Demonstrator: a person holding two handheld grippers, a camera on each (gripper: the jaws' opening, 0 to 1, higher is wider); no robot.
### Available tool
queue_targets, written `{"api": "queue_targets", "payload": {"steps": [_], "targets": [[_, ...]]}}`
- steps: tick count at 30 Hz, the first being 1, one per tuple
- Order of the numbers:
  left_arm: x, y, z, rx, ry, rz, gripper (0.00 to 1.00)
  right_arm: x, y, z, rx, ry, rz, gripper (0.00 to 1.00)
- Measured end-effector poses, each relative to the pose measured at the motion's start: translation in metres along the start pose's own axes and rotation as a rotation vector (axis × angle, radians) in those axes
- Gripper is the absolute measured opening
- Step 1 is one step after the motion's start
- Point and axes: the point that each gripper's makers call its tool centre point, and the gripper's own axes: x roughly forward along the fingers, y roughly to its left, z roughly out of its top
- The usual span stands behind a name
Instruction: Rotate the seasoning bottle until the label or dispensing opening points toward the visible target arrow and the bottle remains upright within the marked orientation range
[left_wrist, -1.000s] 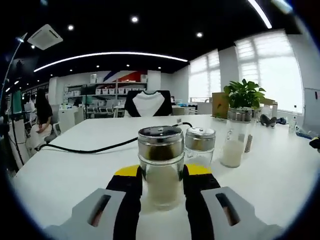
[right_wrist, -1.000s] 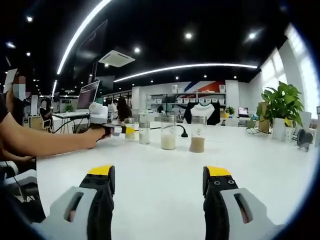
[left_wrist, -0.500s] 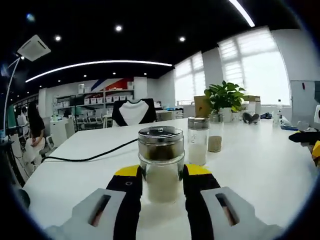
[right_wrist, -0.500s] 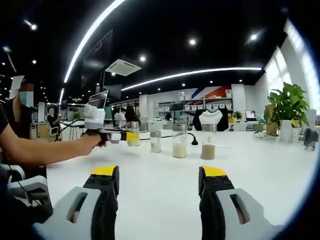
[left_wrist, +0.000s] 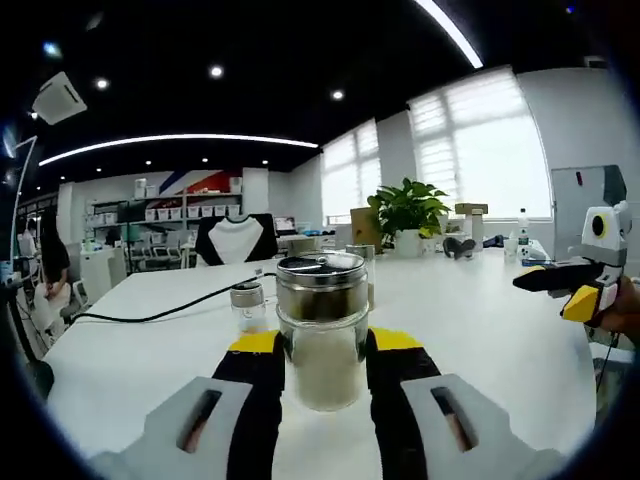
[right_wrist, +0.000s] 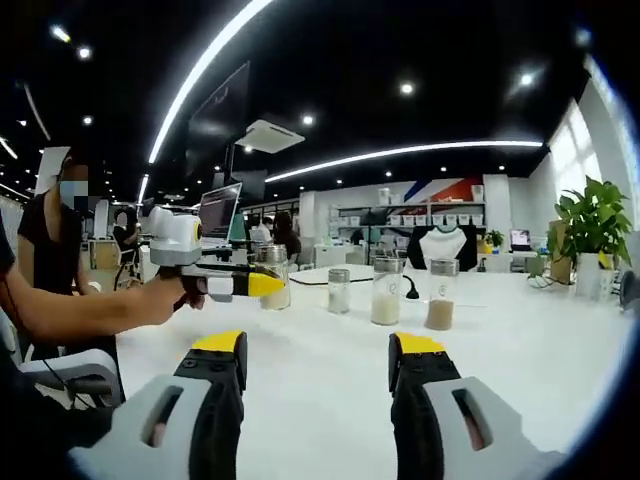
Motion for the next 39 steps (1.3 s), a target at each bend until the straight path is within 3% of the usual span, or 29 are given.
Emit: {"api": "queue_targets", "payload": {"steps": [3, 10, 14, 17, 29, 32, 39], "targets": [[-0.01, -0.011, -0.004, -0.036, 0.013, -0.02, 0.33, 0.0, 0.005, 0.002, 0.019, -0.014, 0.02, 0.54], [-0.024, -0.032, -0.013, -0.018, 0.038, -0.029, 0.33, 0.002, 0.014, 0.004, 0.02, -0.019, 0.052, 0.51], [-0.03, -0.049, -0.027, -0.04, 0.079, -0.048, 0.33, 0.004, 0.03, 0.005, -0.009, -0.013, 0.111, 0.41], [-0.035, -0.067, -0.029, -0.079, 0.069, -0.097, 0.33, 0.006, 0.042, 0.005, -0.015, -0.007, 0.162, 0.38], [-0.057, -0.107, -0.032, -0.029, 0.074, -0.135, 0.33, 0.009, 0.062, 0.001, -0.037, 0.019, 0.219, 0.31], [-0.064, -0.116, -0.036, -0.023, 0.079, -0.147, 0.33, 0.012, 0.072, -0.002, 0.002, 0.024, 0.259, 0.3], [-0.068, -0.132, -0.04, 0.005, 0.084, -0.184, 0.34, 0.019, 0.093, -0.007, -0.015, 0.045, 0.303, 0.3]]}}
